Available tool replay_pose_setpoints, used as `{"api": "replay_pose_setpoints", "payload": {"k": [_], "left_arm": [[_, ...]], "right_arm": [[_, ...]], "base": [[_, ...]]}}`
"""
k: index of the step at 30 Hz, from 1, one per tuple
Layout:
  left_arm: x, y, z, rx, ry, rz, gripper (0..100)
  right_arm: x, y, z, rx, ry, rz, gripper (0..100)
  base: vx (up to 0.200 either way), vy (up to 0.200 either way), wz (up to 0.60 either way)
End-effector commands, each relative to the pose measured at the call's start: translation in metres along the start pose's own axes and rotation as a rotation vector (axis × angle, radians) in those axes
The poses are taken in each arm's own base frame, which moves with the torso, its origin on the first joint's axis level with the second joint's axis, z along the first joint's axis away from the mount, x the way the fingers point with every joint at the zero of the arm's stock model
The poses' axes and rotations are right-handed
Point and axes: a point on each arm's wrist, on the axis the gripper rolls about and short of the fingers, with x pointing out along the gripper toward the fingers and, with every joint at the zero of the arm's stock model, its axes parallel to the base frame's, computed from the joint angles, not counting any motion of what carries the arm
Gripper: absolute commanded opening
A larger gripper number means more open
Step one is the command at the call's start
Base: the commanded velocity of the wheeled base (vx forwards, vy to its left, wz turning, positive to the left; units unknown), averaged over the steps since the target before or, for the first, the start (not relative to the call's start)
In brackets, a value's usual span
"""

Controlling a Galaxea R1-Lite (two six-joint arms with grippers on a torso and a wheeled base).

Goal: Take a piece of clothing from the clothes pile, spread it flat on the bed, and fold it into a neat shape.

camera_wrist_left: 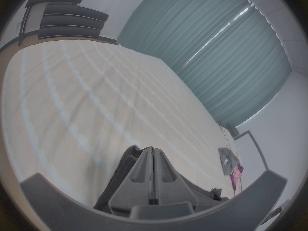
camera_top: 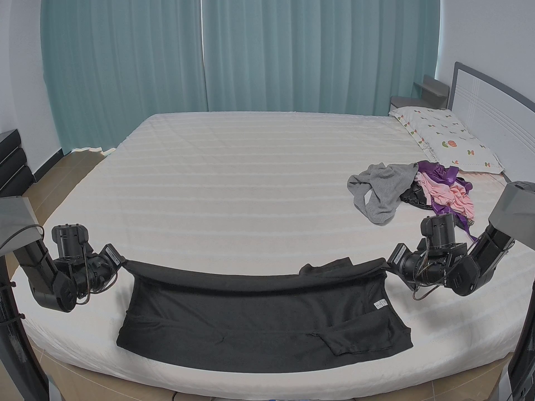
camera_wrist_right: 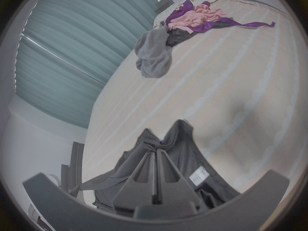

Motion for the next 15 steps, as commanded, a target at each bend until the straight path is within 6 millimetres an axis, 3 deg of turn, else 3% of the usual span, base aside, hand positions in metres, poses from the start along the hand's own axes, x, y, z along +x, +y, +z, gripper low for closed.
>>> {"api": "replay_pose_setpoints", "payload": {"k": [1, 15], "left_arm": [[-0.010, 0.012, -0.018, 0.028, 0.069, 0.049, 0], [-0.008, 0.039, -0.050, 0.056, 0.205, 0.148, 0]], "right_arm": [[-0.006, -0.014, -0.013, -0.009, 0.044, -0.048, 0], [-0.006, -0.036, -0.033, -0.066, 0.134, -0.123, 0]], "base": [[0.000, 0.000, 0.00], [0.000, 0.000, 0.00]]}}
